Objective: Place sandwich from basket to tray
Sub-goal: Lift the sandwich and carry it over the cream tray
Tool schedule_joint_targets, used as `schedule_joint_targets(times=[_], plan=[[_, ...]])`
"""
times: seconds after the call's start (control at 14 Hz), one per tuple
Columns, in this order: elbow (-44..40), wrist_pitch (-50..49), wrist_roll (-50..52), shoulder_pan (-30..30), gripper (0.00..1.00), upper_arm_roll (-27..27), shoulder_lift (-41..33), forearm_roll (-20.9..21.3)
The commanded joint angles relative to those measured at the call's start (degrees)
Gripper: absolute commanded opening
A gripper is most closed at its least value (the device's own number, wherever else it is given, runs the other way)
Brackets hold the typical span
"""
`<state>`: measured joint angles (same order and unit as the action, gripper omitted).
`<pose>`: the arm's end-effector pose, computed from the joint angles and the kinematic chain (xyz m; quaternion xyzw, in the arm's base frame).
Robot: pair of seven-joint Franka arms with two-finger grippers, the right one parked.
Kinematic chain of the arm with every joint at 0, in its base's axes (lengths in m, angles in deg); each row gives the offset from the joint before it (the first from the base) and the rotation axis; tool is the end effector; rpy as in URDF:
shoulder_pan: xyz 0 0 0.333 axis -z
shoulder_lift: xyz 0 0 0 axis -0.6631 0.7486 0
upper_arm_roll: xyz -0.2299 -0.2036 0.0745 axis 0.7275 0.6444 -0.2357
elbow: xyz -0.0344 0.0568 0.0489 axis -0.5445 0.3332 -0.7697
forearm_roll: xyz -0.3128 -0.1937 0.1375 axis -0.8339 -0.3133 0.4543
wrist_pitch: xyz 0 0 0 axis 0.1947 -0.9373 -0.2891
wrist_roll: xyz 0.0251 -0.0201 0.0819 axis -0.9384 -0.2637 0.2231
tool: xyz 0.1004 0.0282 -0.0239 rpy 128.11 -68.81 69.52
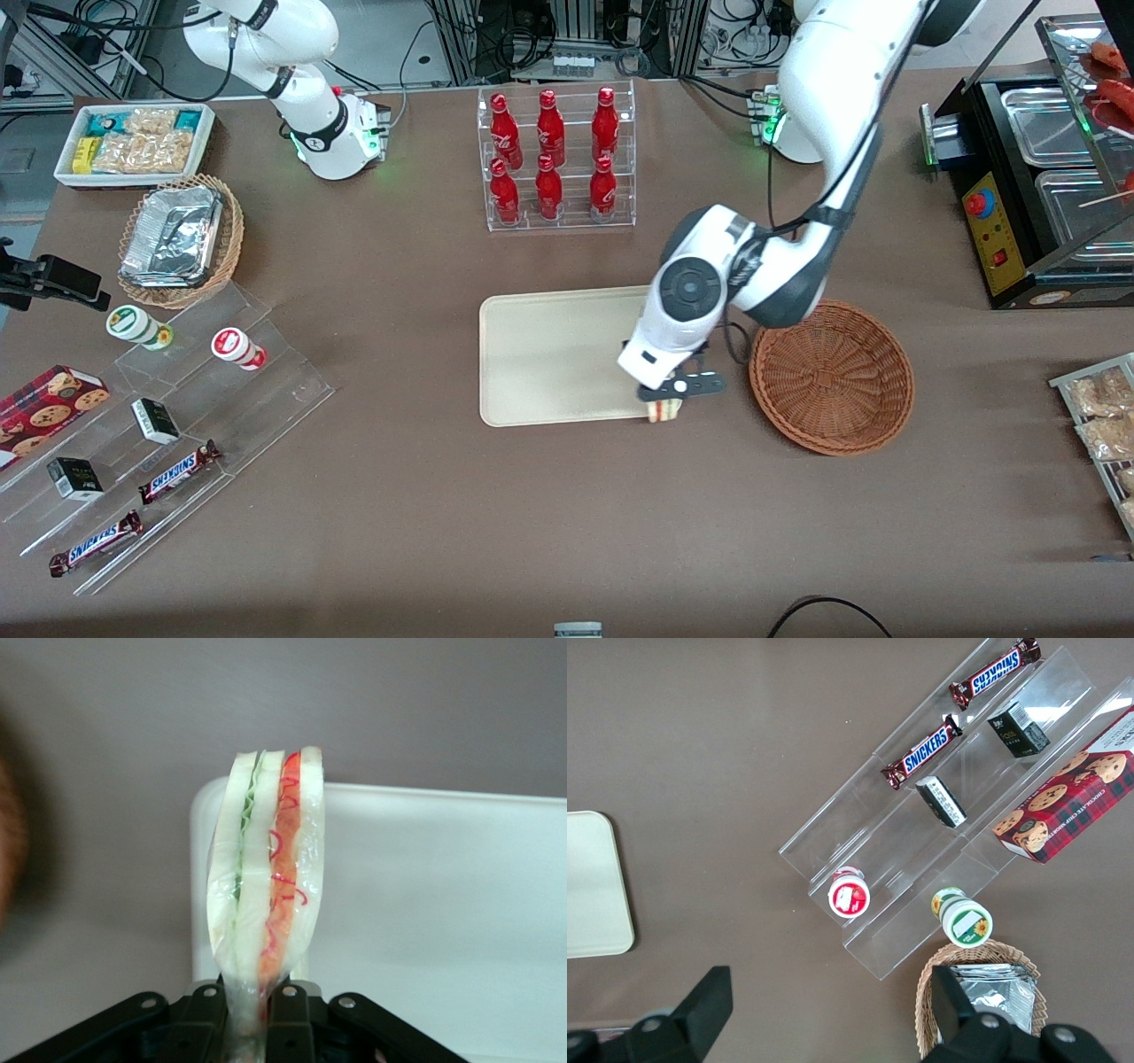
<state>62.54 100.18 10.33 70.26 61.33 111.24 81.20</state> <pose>0.5625 -0.4100 0.3055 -0.9966 -0.0612 0.0542 0.0129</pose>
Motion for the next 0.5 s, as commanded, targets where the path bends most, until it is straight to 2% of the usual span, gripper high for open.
schedule_joint_targets(times=[0.0,0.43], plan=[[-6.6,-0.96,4.75,4.04,0.0,-0.7,4.93,-0.12],[-11.01,3.08,12.31,10.29,0.0,-0.87,10.65,0.23]])
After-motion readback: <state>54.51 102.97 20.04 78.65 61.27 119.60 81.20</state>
